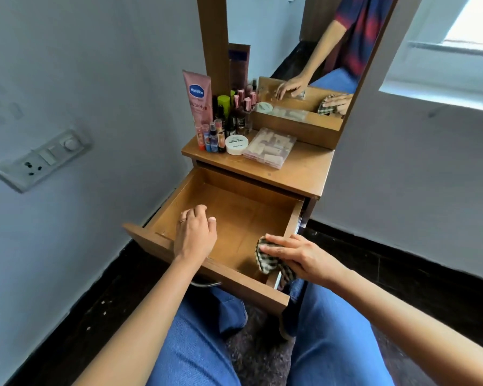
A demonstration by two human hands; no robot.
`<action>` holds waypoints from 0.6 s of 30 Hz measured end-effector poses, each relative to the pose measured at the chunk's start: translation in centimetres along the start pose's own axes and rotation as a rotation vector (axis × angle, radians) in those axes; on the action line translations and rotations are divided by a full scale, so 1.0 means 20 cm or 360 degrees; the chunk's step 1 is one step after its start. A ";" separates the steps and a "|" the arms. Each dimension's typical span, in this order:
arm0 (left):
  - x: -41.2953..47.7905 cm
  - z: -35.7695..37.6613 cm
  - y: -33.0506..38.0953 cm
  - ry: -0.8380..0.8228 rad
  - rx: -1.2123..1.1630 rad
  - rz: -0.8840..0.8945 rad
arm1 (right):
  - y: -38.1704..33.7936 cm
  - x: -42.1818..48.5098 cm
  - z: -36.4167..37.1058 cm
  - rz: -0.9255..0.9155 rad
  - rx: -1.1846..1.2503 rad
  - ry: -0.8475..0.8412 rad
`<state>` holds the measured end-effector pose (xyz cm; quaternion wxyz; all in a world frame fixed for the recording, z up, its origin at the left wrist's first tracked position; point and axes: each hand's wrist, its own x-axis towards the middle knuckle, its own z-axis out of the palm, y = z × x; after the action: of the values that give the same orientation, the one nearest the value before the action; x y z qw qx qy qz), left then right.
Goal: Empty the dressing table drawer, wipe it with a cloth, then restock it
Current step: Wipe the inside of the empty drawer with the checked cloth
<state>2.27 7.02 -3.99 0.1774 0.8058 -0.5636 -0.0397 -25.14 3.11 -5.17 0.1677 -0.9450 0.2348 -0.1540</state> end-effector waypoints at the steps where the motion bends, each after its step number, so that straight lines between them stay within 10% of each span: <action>1: 0.00 0.00 0.00 -0.0006 -0.0005 0.0003 | 0.04 0.02 -0.01 0.0040 -0.0035 0.0058; 10: -0.01 -0.01 0.01 -0.0014 -0.0023 0.0018 | 0.22 0.17 -0.06 0.0797 -0.0250 0.0406; 18: -0.01 0.00 0.01 0.0043 -0.0081 0.0047 | -0.16 -0.06 0.15 0.0459 0.0118 0.0324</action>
<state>1.99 7.22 -3.95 0.2061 0.7931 -0.5717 -0.0405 -23.85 7.12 -6.79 0.1980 -0.8742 0.3778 -0.2318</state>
